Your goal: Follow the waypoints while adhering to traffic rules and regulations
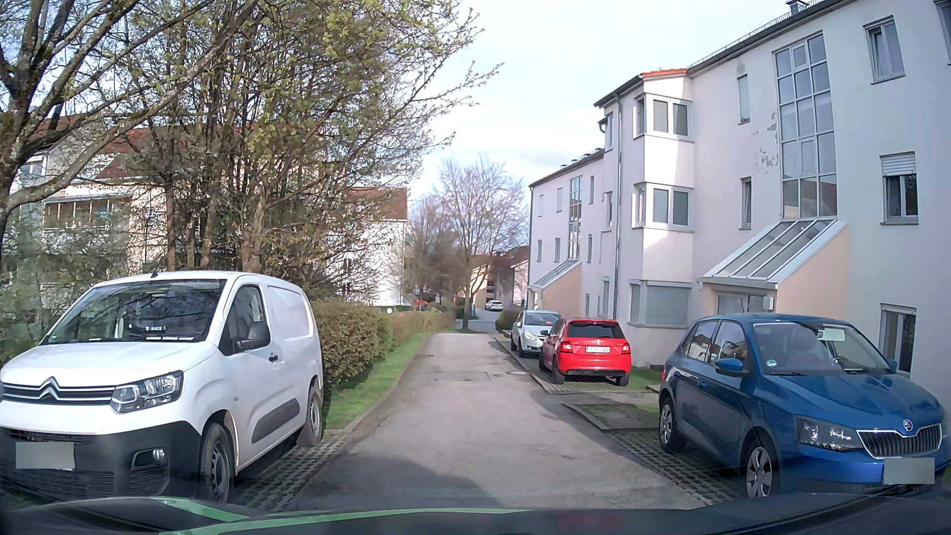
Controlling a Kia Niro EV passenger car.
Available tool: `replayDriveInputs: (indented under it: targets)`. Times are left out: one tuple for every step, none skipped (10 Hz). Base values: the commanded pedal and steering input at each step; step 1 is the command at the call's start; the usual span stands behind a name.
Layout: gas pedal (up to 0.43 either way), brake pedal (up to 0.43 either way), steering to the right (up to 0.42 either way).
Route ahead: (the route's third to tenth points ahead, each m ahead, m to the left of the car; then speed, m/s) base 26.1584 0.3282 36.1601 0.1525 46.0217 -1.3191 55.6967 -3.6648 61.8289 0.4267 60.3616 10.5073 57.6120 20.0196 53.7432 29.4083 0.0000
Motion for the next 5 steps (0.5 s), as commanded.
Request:
replayDriveInputs:
  targets:
    - [0.000,0.561,0.006]
    - [0.000,0.561,0.006]
    - [0.000,0.561,0.006]
    - [0.000,0.561,0.006]
    - [0.000,0.561,0.006]
